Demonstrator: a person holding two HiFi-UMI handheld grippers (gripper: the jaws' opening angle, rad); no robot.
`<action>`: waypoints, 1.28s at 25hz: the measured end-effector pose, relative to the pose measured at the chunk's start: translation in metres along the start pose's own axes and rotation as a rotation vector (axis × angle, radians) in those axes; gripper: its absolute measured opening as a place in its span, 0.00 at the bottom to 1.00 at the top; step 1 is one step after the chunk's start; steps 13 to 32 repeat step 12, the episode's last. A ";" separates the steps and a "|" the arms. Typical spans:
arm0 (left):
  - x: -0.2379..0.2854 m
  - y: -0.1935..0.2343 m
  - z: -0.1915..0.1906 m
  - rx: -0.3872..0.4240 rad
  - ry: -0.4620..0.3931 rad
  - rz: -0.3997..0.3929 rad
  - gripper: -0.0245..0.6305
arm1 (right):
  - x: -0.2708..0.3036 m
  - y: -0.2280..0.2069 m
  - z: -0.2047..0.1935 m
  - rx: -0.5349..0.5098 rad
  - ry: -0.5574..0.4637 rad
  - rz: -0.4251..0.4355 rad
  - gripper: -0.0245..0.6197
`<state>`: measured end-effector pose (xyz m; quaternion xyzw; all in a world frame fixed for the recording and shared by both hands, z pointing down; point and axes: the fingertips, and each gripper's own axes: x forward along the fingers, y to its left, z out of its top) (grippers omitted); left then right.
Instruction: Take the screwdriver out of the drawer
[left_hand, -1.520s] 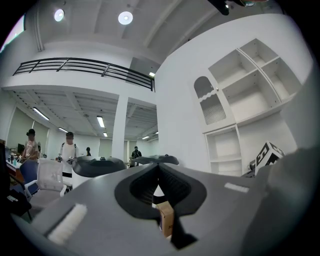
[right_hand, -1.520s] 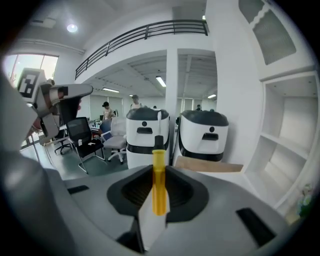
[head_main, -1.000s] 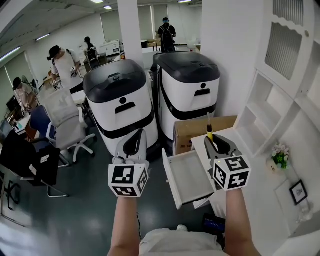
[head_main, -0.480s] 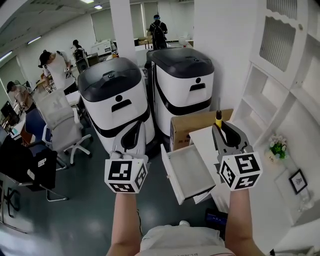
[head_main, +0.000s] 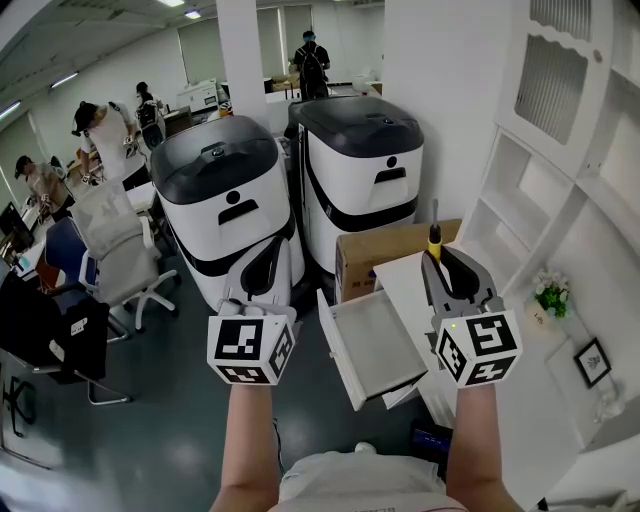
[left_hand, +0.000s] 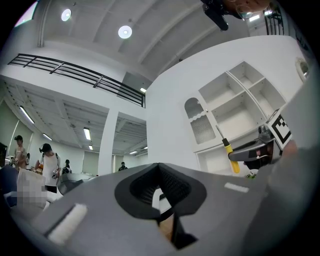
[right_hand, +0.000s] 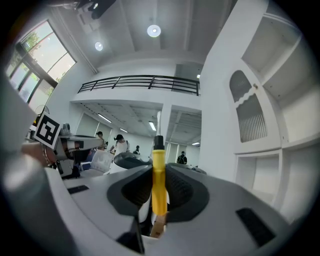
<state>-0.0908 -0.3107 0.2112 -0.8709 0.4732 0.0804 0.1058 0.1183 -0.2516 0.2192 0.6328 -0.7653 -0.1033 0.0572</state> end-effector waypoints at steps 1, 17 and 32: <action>0.000 0.000 0.000 0.001 -0.002 0.000 0.05 | 0.000 0.000 0.000 -0.003 -0.002 0.000 0.17; -0.002 -0.010 0.012 0.100 -0.013 -0.004 0.05 | -0.007 -0.002 0.006 -0.001 -0.030 -0.009 0.17; -0.002 -0.010 0.012 0.100 -0.013 -0.004 0.05 | -0.007 -0.002 0.006 -0.001 -0.030 -0.009 0.17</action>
